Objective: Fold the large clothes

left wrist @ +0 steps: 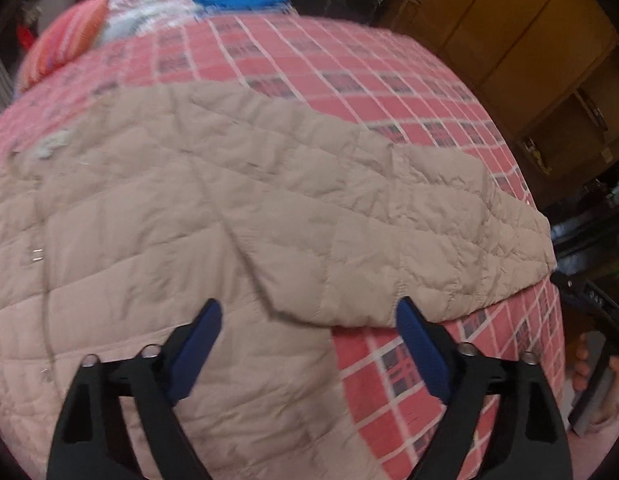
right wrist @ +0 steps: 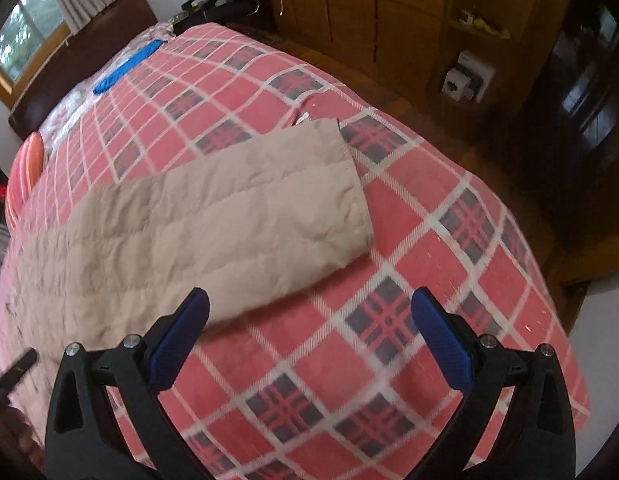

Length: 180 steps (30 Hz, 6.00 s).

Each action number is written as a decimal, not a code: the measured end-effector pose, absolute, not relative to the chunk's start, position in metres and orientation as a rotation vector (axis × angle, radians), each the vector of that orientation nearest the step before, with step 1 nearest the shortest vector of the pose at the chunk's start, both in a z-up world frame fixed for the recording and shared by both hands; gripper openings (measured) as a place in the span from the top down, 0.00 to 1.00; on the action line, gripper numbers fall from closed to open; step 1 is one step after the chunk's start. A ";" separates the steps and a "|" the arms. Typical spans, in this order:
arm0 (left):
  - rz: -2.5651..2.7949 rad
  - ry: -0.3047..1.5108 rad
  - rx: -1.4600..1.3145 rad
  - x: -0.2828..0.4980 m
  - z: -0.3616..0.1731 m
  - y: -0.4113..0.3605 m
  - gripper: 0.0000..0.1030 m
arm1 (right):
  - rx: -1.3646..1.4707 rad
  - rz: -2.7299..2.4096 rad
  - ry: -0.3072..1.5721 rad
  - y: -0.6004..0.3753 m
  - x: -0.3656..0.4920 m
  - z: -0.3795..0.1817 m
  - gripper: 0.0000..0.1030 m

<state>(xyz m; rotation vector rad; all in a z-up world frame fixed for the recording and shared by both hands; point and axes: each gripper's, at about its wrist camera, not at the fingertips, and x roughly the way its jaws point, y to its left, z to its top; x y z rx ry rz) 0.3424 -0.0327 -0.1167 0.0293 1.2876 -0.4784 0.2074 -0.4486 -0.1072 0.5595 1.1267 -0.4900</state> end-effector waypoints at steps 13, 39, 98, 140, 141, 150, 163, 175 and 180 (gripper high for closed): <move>-0.452 1.360 -0.042 0.370 -0.149 -0.038 0.54 | 0.650 -0.468 1.164 -0.467 0.236 -0.137 0.68; -0.686 1.257 -0.210 0.358 -0.106 0.047 0.50 | 0.349 0.134 0.877 -0.225 0.279 -0.010 0.94; -0.290 1.134 -0.408 0.361 -0.134 0.317 0.87 | 0.341 0.200 1.122 -0.146 0.313 -0.110 0.76; -0.202 1.006 -0.336 0.320 -0.077 0.315 0.55 | 0.224 0.300 1.054 -0.075 0.294 -0.042 0.72; -0.208 1.016 -0.326 0.322 -0.080 0.307 0.55 | 0.212 0.307 1.059 -0.067 0.297 -0.044 0.72; -0.156 1.126 -0.317 0.340 -0.143 0.307 0.56 | 0.212 0.277 1.195 -0.044 0.324 -0.110 0.74; -0.133 1.049 -0.327 0.299 -0.103 0.343 0.38 | 0.198 0.280 1.157 -0.031 0.302 -0.082 0.71; 0.345 0.951 -0.531 0.177 -0.105 0.578 0.20 | 0.075 0.519 1.128 0.085 0.278 -0.044 0.42; 0.538 0.914 -0.718 0.139 -0.128 0.670 0.20 | 0.033 0.581 1.131 0.145 0.288 -0.044 0.41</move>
